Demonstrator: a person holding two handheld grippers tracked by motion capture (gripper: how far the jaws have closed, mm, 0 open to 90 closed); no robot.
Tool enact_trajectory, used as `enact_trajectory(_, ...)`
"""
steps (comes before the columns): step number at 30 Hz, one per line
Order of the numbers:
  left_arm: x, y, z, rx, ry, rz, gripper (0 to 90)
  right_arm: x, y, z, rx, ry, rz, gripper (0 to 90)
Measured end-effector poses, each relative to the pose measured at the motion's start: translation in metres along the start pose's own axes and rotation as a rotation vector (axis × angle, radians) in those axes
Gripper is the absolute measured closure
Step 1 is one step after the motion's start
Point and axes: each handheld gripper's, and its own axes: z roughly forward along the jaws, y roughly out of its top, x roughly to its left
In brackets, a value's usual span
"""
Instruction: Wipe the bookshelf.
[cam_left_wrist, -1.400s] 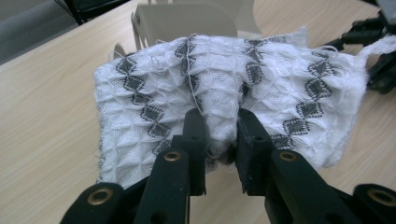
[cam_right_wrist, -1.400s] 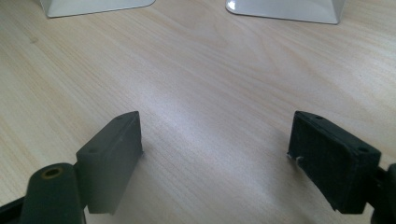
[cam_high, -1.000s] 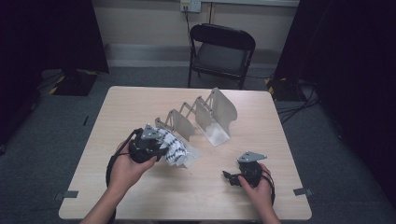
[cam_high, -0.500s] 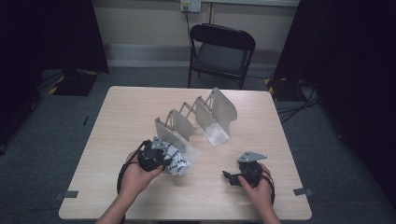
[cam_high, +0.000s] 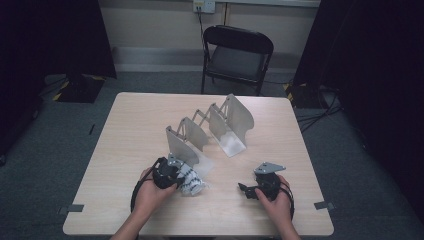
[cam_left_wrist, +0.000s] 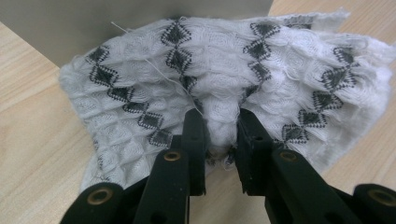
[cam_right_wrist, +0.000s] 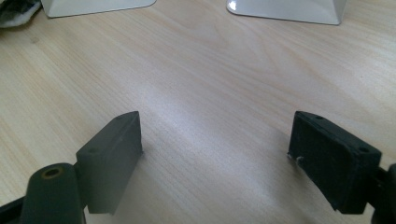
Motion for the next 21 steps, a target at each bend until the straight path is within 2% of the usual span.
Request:
enact_trajectory(4,-0.001,0.000,0.001,0.006,0.005,0.008,75.8,0.000,0.000,0.000,0.000,0.000,0.000,16.5)
enact_trajectory(11,-0.001,-0.004,-0.001,-0.004,-0.005,-0.007,75.8,0.000,0.000,0.000,0.000,0.000,0.000,16.5)
enact_trajectory(16,0.001,-0.005,-0.009,-0.001,0.001,-0.002,75.7,0.000,0.000,0.000,0.000,0.000,0.000,16.5)
enact_trajectory(21,0.005,-0.006,-0.025,-0.017,0.004,-0.009,75.7,0.000,0.000,0.000,0.000,0.000,0.000,16.5)
